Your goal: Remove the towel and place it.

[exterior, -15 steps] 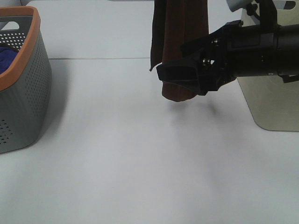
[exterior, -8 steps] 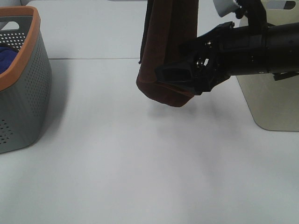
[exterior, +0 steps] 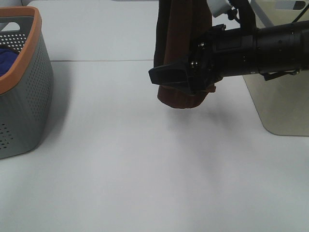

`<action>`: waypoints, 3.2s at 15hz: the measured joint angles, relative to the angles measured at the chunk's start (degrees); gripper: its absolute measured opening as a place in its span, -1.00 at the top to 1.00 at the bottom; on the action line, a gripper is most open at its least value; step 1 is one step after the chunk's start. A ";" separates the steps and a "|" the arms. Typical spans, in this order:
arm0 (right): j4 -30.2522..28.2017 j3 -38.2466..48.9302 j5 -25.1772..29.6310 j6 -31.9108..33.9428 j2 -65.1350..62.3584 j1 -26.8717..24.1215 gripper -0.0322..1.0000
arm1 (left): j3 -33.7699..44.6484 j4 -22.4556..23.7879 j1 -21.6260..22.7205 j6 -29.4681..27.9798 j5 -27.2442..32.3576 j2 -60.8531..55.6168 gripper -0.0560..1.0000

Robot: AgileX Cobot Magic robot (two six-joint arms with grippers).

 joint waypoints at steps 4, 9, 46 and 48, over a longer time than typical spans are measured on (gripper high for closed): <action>-0.06 0.00 -0.06 0.00 2.46 0.00 -0.54 | 0.00 0.00 0.00 0.00 0.00 0.00 0.89; 0.00 0.00 0.40 0.00 2.64 0.00 -0.03 | 0.00 0.00 0.00 0.00 0.00 0.00 0.89; -90.07 -23.38 -34.55 53.57 0.23 0.00 0.89 | 0.00 18.45 14.04 -48.47 -2.35 9.74 0.89; -90.41 -28.36 -37.64 51.80 4.98 0.00 0.89 | 0.00 20.05 15.30 -49.05 -13.18 12.49 0.89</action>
